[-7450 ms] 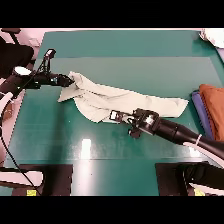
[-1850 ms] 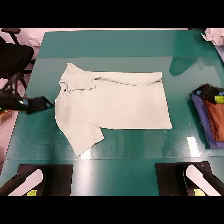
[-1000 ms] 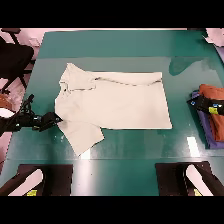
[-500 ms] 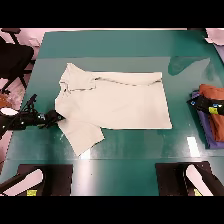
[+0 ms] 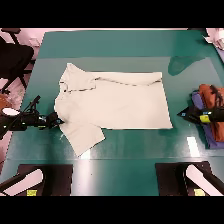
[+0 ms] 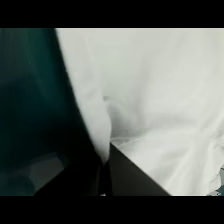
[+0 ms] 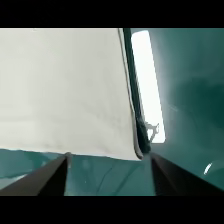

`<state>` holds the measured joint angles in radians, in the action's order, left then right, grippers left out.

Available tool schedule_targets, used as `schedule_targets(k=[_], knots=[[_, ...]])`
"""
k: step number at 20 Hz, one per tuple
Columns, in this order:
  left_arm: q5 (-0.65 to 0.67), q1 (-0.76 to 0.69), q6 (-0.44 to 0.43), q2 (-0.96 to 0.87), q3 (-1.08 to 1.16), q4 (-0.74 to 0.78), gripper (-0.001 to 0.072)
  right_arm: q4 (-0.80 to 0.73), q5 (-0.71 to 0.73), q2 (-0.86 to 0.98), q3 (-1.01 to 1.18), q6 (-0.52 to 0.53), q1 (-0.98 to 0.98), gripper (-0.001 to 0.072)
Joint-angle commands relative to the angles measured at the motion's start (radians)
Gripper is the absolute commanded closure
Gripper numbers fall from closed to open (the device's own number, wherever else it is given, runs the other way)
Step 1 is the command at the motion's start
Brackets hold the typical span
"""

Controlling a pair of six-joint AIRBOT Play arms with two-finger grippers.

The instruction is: Fold the shirts.

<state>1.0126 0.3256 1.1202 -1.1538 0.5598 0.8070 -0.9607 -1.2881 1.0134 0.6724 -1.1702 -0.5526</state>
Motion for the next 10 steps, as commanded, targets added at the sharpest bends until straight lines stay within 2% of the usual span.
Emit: schedule_targets(k=[1, 8, 10], knots=[[0.009, 0.0, -0.003, 0.0, 0.001, -0.006, 0.0683, -0.002, 0.0, 0.104, -0.035, 0.013, 0.0, 0.0088], [0.017, 0.0, -0.003, 0.0, 0.001, -0.007, 0.0683, 0.03, 0.003, 0.222, -0.035, 0.036, 0.001, 0.0092], [0.017, 0.0, -0.003, 0.0, 0.001, -0.006, 0.0683, 0.055, 0.007, 0.251, -0.035, 0.039, 0.001, 0.0123]])
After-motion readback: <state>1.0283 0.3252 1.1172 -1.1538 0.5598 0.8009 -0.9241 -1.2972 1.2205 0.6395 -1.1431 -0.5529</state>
